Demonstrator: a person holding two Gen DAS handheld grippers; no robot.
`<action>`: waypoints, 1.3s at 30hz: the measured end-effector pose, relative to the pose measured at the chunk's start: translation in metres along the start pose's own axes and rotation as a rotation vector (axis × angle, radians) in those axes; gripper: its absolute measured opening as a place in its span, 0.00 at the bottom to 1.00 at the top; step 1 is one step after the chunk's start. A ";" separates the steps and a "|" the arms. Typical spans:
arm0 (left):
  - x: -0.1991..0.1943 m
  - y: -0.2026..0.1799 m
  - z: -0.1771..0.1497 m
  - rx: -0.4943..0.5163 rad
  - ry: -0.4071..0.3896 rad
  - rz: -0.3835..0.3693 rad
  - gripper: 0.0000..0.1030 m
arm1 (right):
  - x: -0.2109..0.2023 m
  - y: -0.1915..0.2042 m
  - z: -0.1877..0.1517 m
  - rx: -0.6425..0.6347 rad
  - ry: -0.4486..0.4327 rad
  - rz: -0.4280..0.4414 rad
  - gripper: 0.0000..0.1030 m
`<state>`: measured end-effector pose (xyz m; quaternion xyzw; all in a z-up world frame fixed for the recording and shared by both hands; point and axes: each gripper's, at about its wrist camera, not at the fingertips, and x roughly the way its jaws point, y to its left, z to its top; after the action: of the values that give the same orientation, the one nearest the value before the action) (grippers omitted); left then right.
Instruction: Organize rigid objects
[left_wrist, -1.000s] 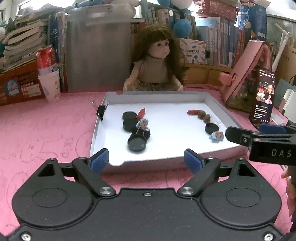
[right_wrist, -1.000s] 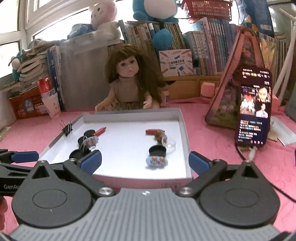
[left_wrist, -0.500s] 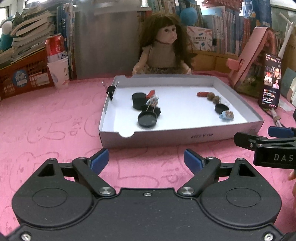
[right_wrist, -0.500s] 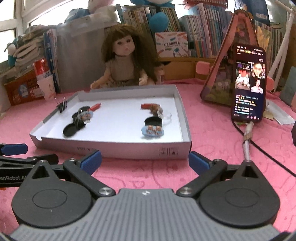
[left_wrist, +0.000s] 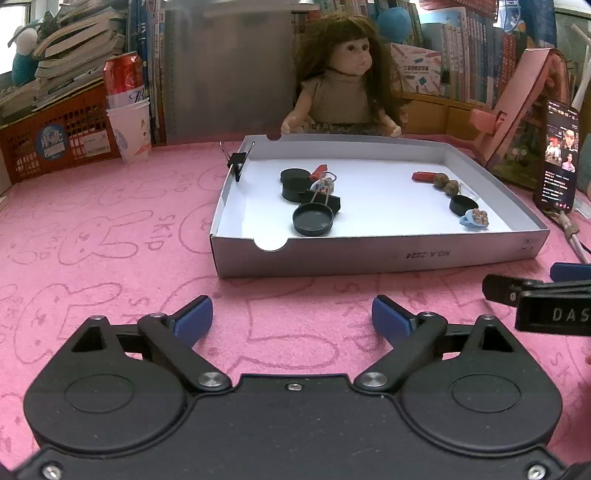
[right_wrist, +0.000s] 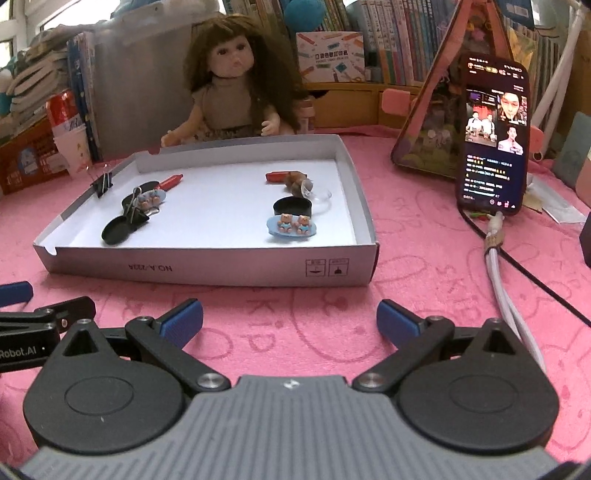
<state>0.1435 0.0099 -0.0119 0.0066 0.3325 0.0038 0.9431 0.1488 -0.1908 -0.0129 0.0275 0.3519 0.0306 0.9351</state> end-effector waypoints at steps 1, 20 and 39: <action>0.001 0.000 0.000 -0.001 0.001 0.000 0.92 | 0.001 0.002 0.000 -0.010 0.004 -0.007 1.00; 0.005 0.001 0.002 -0.009 0.016 0.001 1.00 | 0.003 0.009 -0.001 -0.051 0.019 -0.029 1.00; 0.005 0.001 0.001 -0.009 0.016 0.001 1.00 | 0.003 0.008 -0.001 -0.051 0.020 -0.028 1.00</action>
<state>0.1486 0.0108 -0.0141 0.0025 0.3401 0.0058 0.9404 0.1503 -0.1823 -0.0148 -0.0014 0.3605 0.0266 0.9324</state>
